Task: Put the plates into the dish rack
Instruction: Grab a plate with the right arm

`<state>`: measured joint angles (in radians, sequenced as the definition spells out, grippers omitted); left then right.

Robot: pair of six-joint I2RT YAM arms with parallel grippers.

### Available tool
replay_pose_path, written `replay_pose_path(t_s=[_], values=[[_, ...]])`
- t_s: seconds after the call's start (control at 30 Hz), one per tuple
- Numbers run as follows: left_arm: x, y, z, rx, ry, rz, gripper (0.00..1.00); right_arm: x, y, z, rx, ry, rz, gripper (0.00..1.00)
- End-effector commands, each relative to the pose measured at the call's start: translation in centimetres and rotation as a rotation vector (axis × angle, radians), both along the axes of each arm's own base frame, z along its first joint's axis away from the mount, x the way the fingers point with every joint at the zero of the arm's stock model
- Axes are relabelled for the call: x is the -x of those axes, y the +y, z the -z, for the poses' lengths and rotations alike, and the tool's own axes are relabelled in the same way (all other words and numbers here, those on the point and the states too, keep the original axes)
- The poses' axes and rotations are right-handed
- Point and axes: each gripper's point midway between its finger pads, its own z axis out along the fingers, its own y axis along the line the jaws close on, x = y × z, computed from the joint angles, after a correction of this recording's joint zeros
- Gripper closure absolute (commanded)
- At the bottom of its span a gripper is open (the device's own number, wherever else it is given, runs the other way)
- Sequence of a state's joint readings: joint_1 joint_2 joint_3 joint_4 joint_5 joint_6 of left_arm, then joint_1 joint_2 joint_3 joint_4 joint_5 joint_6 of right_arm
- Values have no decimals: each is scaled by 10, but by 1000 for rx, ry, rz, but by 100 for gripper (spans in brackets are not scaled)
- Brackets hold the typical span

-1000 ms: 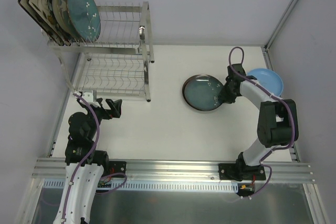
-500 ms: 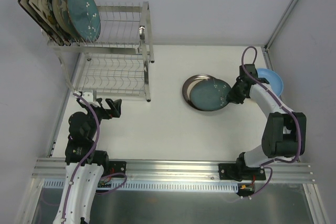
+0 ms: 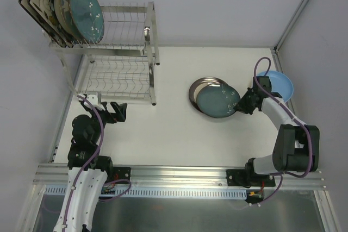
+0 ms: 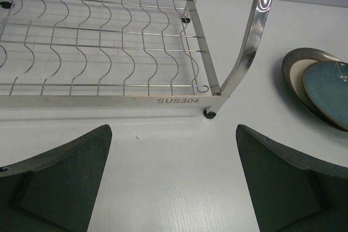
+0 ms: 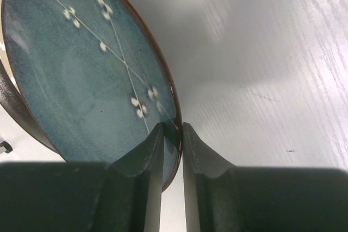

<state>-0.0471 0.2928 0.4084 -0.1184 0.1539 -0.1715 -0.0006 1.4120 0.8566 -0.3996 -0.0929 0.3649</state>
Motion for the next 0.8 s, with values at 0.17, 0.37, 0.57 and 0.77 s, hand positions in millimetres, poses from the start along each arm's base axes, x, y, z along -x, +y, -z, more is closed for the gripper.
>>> replay_pose_path(t_s=[0.17,0.37,0.57,0.77], values=[[4,-24,-7,58,9,116,1,-3,5,0,-50,-54,-15,99],[7,-51,-13,177,88,230,3,-9,9,-14,-117,-118,-11,100],[11,-82,-21,265,172,334,4,-17,15,-35,-207,-228,-17,99],[14,-120,-26,323,266,397,3,-20,21,-50,-276,-298,-32,100]])
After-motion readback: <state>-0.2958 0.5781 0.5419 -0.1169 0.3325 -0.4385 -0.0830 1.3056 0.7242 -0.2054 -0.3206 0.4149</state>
